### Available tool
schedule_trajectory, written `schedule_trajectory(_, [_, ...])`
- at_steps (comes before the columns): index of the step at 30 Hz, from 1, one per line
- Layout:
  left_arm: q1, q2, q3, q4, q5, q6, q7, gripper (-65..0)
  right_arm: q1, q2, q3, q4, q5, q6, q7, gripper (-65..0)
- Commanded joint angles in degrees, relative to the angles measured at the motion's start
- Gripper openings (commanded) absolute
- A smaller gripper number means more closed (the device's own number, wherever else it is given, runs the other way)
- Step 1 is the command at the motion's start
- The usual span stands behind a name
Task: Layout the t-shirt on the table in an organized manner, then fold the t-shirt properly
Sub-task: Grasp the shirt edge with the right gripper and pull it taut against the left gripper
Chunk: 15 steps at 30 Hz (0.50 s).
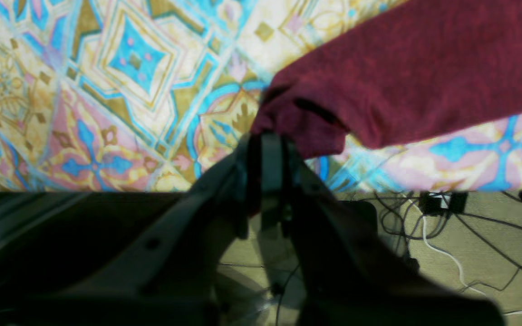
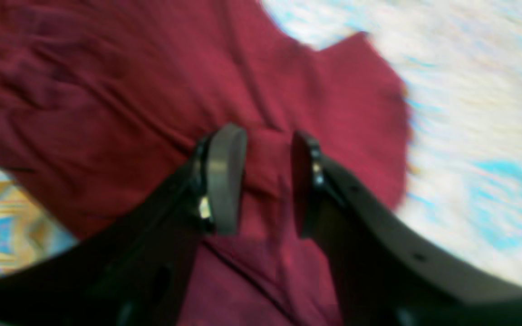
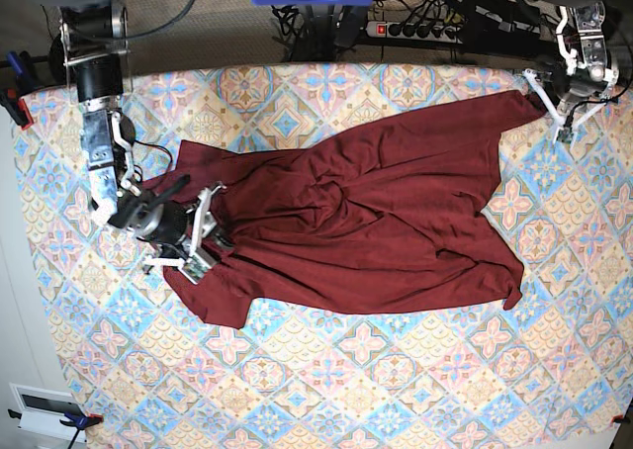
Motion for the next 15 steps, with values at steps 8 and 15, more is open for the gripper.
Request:
schedule_trajectory(8, [0.06,-0.97,-0.58,0.95,0.14,0.16,-0.44,-65.0,8.01,1.28,-9.01,-8.75,-2.03,-0.58,1.69,-32.8])
schedule_trajectory(15, [0.06,-0.88,-0.58,0.95,0.14,0.16,-0.44,-65.0,8.37,1.11,-9.63,-18.25,-6.86,-0.5,7.05,-32.7])
